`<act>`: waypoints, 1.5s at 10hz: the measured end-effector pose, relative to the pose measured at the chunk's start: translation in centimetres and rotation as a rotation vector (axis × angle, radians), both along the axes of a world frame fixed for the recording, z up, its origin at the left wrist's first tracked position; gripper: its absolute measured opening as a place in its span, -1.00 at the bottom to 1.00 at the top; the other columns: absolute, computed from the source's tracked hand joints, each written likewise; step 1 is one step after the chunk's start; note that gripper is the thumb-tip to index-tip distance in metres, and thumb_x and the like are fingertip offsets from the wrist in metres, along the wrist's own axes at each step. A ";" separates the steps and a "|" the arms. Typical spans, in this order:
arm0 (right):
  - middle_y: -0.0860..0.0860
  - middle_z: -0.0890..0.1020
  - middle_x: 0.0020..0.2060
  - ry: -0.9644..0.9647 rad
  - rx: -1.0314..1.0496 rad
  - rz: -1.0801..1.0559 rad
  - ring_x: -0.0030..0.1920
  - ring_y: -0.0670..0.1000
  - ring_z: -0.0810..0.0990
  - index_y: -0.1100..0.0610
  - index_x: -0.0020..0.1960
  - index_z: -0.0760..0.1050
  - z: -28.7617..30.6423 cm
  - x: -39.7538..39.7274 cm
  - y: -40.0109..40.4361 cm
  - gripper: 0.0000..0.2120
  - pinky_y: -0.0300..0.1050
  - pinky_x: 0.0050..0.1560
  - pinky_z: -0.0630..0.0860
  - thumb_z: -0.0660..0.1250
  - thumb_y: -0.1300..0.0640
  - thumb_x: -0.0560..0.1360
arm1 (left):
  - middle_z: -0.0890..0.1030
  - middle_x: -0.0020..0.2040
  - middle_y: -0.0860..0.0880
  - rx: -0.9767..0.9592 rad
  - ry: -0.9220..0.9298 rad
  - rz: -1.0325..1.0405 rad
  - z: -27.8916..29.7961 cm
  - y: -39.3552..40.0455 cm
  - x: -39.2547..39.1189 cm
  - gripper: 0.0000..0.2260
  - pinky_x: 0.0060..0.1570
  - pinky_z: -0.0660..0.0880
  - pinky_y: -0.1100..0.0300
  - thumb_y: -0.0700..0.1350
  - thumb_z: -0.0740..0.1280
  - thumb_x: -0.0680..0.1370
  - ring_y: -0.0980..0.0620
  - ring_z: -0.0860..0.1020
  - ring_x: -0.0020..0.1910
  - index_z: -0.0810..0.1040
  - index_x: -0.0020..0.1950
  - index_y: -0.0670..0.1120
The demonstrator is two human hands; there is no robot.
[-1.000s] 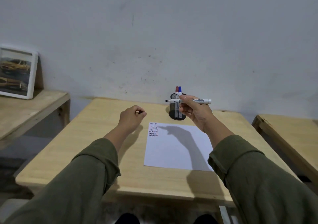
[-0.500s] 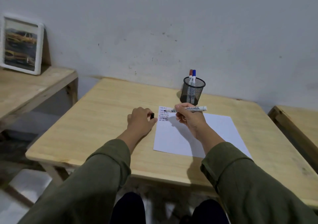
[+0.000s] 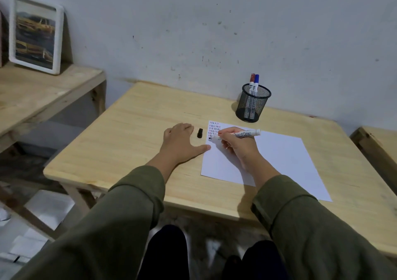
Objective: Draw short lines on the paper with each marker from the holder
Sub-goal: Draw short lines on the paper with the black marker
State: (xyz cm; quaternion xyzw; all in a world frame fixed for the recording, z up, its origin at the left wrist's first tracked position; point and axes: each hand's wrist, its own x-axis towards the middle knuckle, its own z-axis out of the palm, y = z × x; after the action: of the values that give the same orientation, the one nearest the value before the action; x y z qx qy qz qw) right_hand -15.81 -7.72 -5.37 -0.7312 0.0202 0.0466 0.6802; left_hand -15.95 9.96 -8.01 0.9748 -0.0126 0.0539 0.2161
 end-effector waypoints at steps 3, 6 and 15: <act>0.01 0.56 -0.38 -0.003 -0.036 0.012 -0.35 -0.07 0.49 0.13 -0.16 0.61 -0.4 0.1 0.0 -0.96 -0.30 -0.30 0.44 0.38 0.19 0.44 | 0.24 0.50 0.03 -0.015 0.000 0.003 0.0 0.1 -0.2 -0.22 0.44 -0.01 0.06 0.33 0.29 0.38 0.08 0.11 0.51 0.27 0.46 -0.08; 0.00 0.58 -0.36 -0.016 -0.055 0.031 -0.35 -0.10 0.51 0.18 -0.09 0.63 -0.7 0.3 -0.1 -0.91 -0.31 -0.30 0.46 0.37 0.19 0.44 | 0.24 0.50 0.03 -0.016 0.000 0.005 0.0 0.1 -0.2 -0.21 0.44 -0.01 0.06 0.33 0.29 0.37 0.08 0.11 0.51 0.26 0.47 -0.08; 0.07 0.53 -0.40 0.011 0.233 -0.055 -0.46 -0.11 0.51 0.19 -0.14 0.56 0.1 0.3 -0.2 -0.98 -0.30 -0.44 0.47 0.37 0.25 0.47 | 0.53 0.23 0.10 -0.242 -0.120 0.010 0.8 -0.1 0.3 -0.68 0.17 0.14 0.07 0.11 0.25 0.51 0.05 0.35 0.34 0.45 0.27 0.24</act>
State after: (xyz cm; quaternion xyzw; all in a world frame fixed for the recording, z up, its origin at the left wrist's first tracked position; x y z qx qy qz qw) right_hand -15.48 -7.97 -5.28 -0.6463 0.0387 0.0340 0.7613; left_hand -15.68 9.81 -7.25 0.9367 -0.0140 0.1145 0.3307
